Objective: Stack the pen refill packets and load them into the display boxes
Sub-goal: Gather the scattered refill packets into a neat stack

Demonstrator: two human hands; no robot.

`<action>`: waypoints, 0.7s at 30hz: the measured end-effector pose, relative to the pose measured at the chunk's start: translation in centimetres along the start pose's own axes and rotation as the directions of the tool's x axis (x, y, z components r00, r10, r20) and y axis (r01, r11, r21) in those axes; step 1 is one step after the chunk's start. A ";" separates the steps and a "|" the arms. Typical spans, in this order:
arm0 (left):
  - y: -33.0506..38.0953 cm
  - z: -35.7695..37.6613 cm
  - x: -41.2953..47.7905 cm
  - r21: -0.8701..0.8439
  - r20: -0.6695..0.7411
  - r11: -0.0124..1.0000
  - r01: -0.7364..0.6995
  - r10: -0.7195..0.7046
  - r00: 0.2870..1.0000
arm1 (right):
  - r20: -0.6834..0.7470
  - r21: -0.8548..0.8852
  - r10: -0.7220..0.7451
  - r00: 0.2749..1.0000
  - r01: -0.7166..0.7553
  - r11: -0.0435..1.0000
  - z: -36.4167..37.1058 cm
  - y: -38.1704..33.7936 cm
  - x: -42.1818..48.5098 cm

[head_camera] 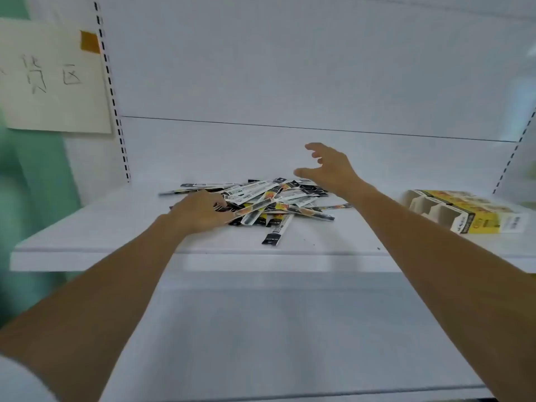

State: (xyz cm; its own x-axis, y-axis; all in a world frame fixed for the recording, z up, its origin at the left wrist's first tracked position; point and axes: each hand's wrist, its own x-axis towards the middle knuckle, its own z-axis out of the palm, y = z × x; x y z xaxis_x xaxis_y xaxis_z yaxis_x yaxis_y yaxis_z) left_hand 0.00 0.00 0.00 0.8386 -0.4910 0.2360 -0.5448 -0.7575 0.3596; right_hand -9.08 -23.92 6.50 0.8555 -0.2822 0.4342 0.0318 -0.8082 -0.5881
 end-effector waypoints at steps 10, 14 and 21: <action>-0.7 2.0 4.3 0.139 -0.048 0.952 -0.272 0.281 0.959 | 0.268 -0.301 0.128 0.955 -0.043 0.953 5.2 5.7 1.4; 0.2 2.1 5.5 0.148 -0.064 0.944 -0.296 0.308 0.949 | 0.249 -0.343 0.096 0.964 -0.005 0.939 7.4 5.6 2.2; 0.2 2.5 7.1 0.030 -0.150 0.950 -0.311 0.312 0.938 | 0.167 -0.209 -0.082 0.982 0.117 0.971 9.9 4.3 2.7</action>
State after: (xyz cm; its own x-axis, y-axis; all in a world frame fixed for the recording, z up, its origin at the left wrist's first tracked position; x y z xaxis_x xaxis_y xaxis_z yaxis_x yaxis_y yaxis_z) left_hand 5.89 -4.72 -0.51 0.6163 -0.6327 0.4688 -0.7784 -0.5799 0.2406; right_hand -1.54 -22.99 -1.63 0.9243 -0.1243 0.3609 0.0229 -0.9257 -0.3776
